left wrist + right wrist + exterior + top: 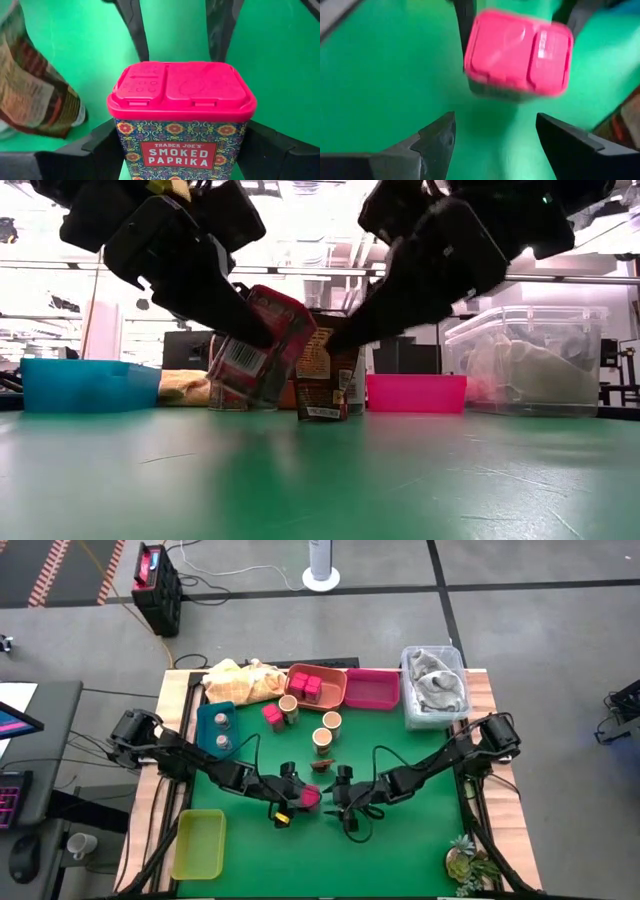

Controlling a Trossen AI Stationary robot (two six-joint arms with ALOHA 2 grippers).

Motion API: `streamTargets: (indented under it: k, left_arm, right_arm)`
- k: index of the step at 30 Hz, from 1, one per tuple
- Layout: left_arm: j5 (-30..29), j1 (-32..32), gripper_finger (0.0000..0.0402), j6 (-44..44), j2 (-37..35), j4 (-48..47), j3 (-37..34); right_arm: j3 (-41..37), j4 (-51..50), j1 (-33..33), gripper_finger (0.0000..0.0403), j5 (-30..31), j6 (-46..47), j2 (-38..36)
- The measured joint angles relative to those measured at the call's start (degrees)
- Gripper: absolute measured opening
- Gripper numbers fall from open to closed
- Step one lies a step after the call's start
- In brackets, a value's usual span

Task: Sort spices by type
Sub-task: Put the left red seasoning can into the orange bin

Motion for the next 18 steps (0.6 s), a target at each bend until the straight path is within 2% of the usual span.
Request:
streamTargets:
  k: [4, 10, 18]
  left_arm:
    - [-0.8, 0.1, 0.0298, 1.3, 0.0, 1.0, 0.0]
    - [-1.6, 0.1, 0.0301, 1.6, 0.1, 0.6, 0.0]
    - [-0.6, 1.2, 0.0336, 1.3, 0.2, 0.9, 0.0]
  right_arm:
    - [0.0, 4.6, -0.6, 0.0301, -0.1, -1.8, 0.0]
    - [-0.1, 4.7, -1.9, 0.0301, -0.7, -1.6, 0.0]
    - [0.1, 6.9, -2.2, 0.0301, -1.6, -1.7, 0.0]
